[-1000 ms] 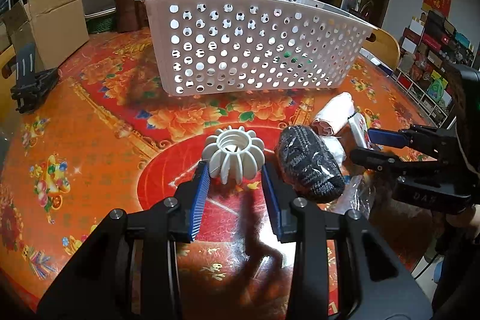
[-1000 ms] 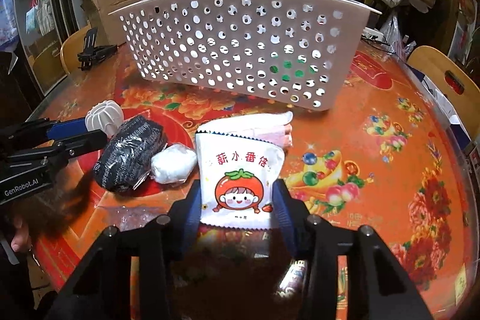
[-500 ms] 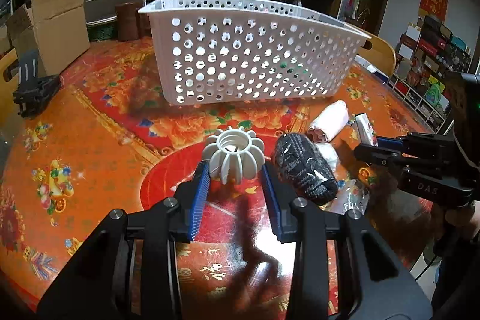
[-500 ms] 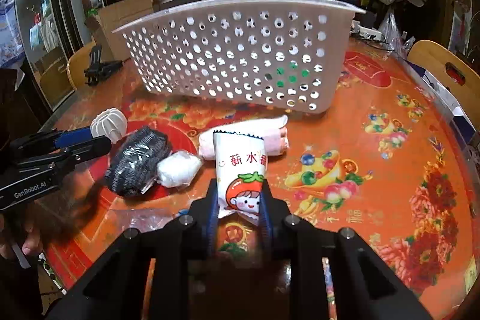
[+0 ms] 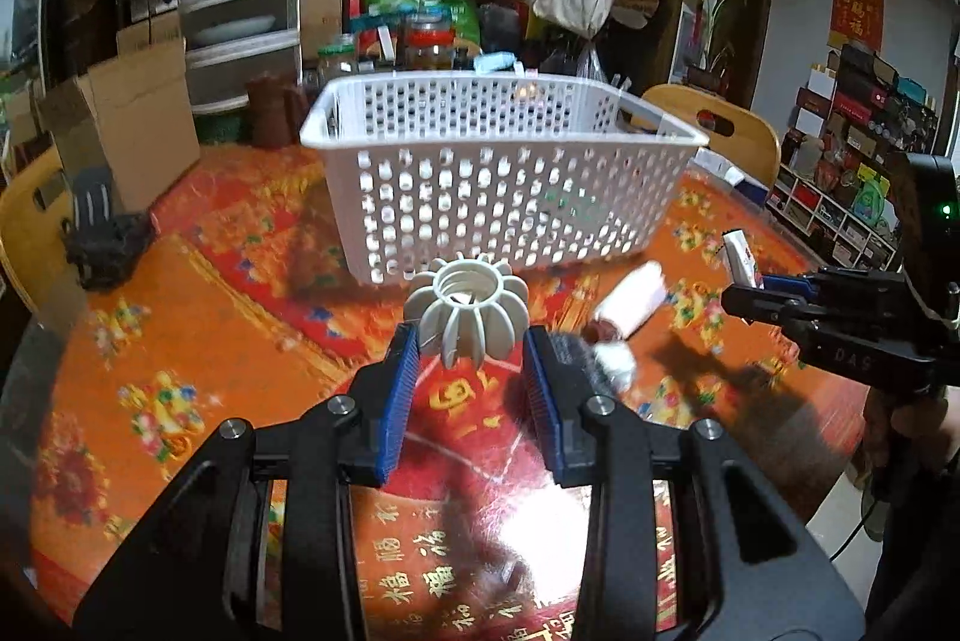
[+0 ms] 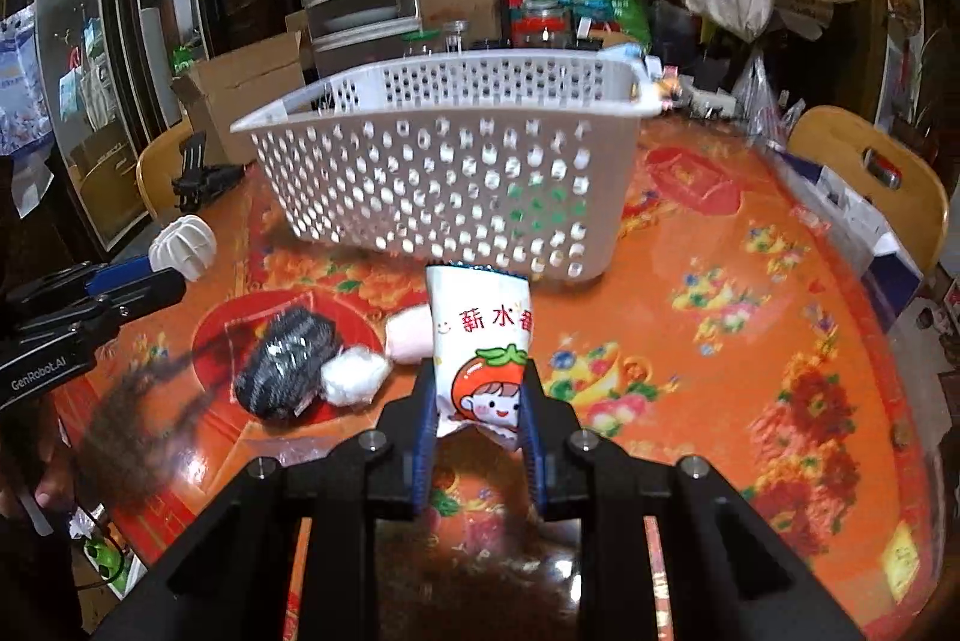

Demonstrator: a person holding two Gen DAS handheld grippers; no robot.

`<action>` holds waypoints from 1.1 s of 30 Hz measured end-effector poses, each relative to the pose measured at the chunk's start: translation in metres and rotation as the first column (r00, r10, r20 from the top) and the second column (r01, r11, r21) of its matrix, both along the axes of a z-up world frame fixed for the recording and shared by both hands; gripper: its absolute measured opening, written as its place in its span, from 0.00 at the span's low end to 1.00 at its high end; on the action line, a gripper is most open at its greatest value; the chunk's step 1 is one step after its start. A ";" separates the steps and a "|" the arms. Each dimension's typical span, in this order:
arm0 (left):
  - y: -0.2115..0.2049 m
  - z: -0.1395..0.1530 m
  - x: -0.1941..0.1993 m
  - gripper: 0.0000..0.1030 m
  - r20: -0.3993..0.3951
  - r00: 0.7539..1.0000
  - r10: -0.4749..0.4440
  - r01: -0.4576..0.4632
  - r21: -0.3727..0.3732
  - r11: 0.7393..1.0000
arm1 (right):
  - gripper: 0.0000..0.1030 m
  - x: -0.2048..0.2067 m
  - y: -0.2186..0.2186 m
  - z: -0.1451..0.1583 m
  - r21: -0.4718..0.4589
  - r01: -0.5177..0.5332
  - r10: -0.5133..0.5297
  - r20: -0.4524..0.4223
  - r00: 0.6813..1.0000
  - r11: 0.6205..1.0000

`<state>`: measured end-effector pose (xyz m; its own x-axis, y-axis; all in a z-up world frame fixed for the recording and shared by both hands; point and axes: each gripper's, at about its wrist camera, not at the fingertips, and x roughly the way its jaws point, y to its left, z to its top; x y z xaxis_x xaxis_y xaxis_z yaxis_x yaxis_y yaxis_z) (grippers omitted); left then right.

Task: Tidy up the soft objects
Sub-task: 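Carry the silicone piece and tomato packet into the basket while both tools release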

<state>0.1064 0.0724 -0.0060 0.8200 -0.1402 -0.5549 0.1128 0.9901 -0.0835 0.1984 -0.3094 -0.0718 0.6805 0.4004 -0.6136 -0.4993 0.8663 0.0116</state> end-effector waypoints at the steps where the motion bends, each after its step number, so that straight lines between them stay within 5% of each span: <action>1: 0.000 0.005 -0.001 0.32 0.009 1.000 0.000 0.000 0.002 1.000 | 0.22 -0.001 -0.001 0.008 0.003 -0.002 0.002 0.014 1.000 1.000; 12: -0.004 0.061 0.008 0.32 0.074 0.997 -0.013 0.014 -0.007 1.000 | 0.22 0.004 0.002 0.078 0.025 -0.026 0.023 0.115 0.993 0.999; 19: -0.007 0.107 0.052 0.32 0.088 0.996 -0.023 0.024 -0.005 1.000 | 0.22 0.041 0.023 0.119 -0.028 -0.037 0.041 0.125 0.991 0.999; 26: -0.007 0.128 0.143 0.32 -0.040 0.999 -0.006 0.007 0.013 1.000 | 0.22 0.110 0.054 0.127 -0.094 -0.036 0.038 0.017 0.999 0.995; 33: -0.010 0.087 0.225 0.32 -0.250 0.968 0.022 -0.015 0.031 0.999 | 0.22 0.165 0.083 0.086 -0.145 -0.046 0.025 -0.142 0.990 0.988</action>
<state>0.3310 0.0624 0.0813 0.6565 -0.1072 -0.7467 0.0731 0.9942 -0.0784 0.3638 -0.2269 0.0141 0.5713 0.3212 -0.7553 -0.5324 0.8454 -0.0432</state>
